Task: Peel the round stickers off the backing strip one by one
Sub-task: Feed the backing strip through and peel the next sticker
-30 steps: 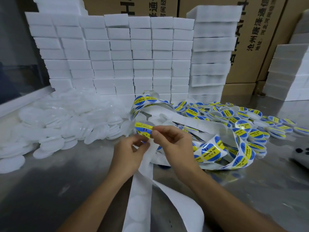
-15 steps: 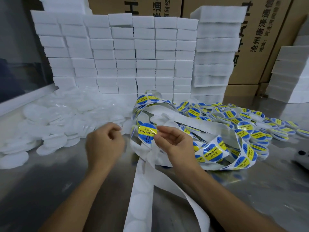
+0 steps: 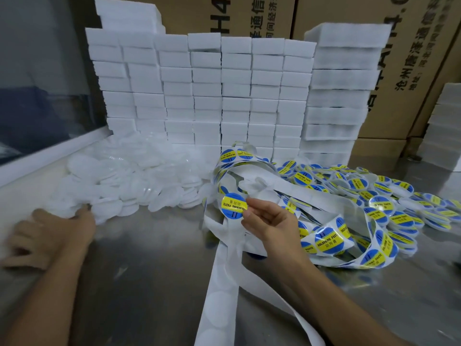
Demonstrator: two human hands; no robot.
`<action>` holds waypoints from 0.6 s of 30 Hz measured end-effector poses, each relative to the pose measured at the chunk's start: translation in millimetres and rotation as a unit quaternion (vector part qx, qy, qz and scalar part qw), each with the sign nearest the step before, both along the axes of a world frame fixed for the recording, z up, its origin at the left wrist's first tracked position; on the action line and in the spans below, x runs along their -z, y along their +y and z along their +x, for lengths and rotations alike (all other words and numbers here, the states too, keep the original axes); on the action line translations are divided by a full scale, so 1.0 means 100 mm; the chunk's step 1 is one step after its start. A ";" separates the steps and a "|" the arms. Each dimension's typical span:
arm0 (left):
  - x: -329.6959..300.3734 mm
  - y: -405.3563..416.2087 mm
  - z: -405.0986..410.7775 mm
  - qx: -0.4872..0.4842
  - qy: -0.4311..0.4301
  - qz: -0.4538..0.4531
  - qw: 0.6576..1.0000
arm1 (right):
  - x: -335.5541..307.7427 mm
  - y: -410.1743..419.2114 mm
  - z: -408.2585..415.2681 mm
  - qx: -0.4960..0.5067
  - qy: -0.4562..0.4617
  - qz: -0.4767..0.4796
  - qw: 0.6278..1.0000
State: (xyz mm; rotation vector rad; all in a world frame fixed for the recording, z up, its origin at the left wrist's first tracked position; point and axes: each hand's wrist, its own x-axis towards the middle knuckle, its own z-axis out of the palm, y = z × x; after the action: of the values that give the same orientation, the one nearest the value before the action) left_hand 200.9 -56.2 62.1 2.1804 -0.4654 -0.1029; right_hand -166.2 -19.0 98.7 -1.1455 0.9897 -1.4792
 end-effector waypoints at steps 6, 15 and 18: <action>-0.05 -0.03 -0.15 0.066 -0.044 0.054 0.995 | 0.01 -0.03 -0.01 -0.003 -0.011 0.012 1.000; -0.04 -0.16 -0.47 0.224 -0.033 0.042 0.973 | -0.01 -0.01 0.00 -0.003 -0.001 -0.003 1.000; -0.02 -0.17 -0.65 0.276 -0.082 0.053 0.956 | -0.01 -0.01 0.01 -0.002 0.008 -0.005 1.000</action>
State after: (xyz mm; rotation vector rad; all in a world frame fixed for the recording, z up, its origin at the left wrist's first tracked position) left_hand 135.6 -73.7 63.9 2.1130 -1.1816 -0.2562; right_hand -165.7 -20.2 99.5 -1.1666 0.9910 -1.4756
